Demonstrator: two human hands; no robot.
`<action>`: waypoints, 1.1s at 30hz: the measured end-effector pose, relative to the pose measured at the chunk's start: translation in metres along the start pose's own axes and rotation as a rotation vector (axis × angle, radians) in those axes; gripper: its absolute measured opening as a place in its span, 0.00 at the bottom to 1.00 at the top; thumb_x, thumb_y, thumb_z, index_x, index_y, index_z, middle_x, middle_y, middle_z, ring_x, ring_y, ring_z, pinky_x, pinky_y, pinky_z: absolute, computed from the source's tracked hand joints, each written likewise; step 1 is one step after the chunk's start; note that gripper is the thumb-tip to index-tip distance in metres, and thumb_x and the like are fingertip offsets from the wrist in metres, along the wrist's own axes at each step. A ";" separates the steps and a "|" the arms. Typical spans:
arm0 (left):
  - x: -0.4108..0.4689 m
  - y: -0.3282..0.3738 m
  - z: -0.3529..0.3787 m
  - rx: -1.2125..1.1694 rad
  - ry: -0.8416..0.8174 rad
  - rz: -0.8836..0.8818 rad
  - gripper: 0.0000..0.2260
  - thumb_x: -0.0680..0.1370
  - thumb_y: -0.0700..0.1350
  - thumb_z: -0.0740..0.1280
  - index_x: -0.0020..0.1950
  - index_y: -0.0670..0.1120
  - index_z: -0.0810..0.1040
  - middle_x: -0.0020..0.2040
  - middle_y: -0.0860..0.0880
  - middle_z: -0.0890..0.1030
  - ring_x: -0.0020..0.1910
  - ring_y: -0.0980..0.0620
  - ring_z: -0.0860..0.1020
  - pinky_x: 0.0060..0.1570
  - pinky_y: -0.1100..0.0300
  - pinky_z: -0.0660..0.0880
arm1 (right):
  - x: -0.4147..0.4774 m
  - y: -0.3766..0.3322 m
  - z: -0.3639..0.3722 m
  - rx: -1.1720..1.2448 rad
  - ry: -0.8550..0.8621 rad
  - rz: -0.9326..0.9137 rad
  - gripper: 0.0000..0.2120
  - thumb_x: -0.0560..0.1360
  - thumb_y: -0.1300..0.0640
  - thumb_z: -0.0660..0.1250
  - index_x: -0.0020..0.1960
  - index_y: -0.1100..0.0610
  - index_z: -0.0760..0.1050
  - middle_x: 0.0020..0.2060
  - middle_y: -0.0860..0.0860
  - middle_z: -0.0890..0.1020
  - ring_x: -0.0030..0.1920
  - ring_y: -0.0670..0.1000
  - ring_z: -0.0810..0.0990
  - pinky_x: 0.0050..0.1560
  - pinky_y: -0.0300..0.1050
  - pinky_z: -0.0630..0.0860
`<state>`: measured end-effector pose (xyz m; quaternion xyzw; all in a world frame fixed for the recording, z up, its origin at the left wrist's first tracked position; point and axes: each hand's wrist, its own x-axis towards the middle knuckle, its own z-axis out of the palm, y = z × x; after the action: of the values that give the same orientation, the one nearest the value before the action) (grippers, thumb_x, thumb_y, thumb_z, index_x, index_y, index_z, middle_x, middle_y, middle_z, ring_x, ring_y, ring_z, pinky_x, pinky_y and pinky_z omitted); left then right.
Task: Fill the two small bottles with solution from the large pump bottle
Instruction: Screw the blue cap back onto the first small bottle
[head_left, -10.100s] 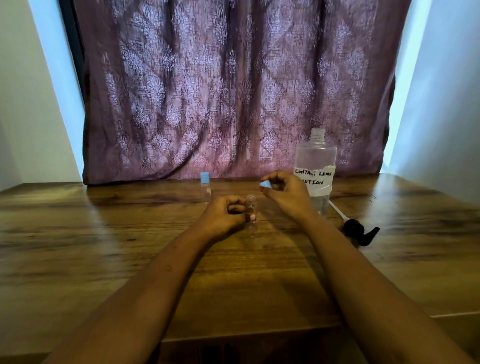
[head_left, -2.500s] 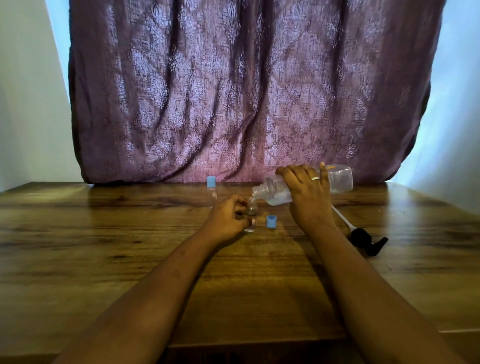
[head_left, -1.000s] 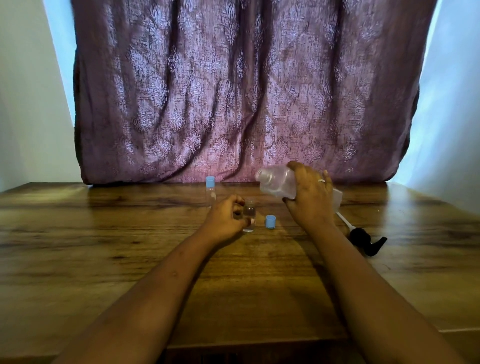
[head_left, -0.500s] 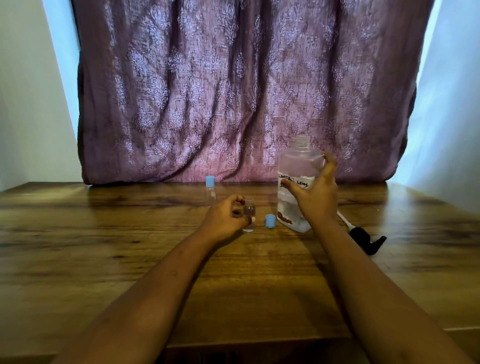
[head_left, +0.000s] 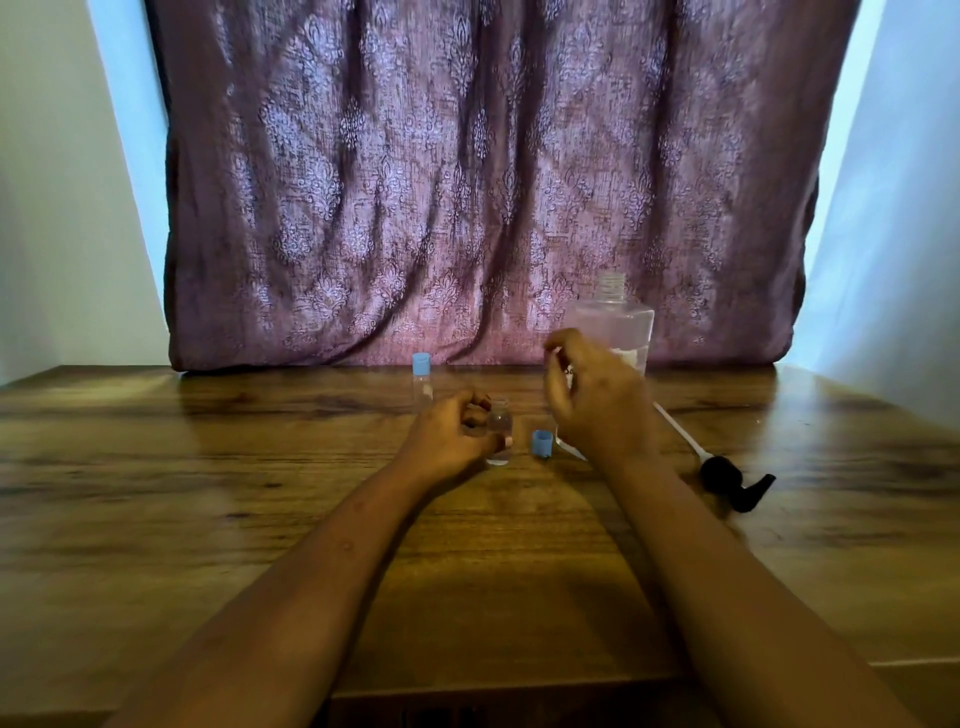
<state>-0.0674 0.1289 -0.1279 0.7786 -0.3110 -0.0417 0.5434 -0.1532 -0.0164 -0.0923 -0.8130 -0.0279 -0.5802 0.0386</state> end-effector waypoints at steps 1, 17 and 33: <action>0.000 0.000 0.000 -0.002 0.005 0.000 0.15 0.71 0.43 0.76 0.54 0.51 0.76 0.50 0.49 0.83 0.49 0.46 0.83 0.48 0.43 0.82 | -0.002 -0.005 0.004 -0.025 -0.133 0.007 0.07 0.76 0.59 0.61 0.52 0.58 0.74 0.39 0.55 0.82 0.33 0.51 0.78 0.28 0.35 0.71; 0.001 -0.002 0.000 -0.016 -0.042 -0.005 0.15 0.73 0.39 0.73 0.57 0.49 0.76 0.52 0.51 0.81 0.47 0.50 0.82 0.45 0.49 0.84 | -0.015 0.005 0.024 -0.049 -0.845 0.192 0.10 0.75 0.60 0.65 0.56 0.55 0.75 0.54 0.53 0.75 0.49 0.51 0.76 0.53 0.46 0.77; 0.004 -0.005 0.001 -0.015 -0.022 0.036 0.14 0.72 0.42 0.74 0.56 0.48 0.78 0.50 0.50 0.84 0.48 0.50 0.83 0.45 0.50 0.83 | -0.007 -0.014 0.028 0.784 -0.265 0.531 0.14 0.72 0.67 0.68 0.44 0.51 0.68 0.43 0.44 0.77 0.47 0.39 0.77 0.42 0.26 0.74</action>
<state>-0.0620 0.1269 -0.1314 0.7684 -0.3306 -0.0429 0.5462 -0.1300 -0.0001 -0.1076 -0.7832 -0.0404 -0.3879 0.4843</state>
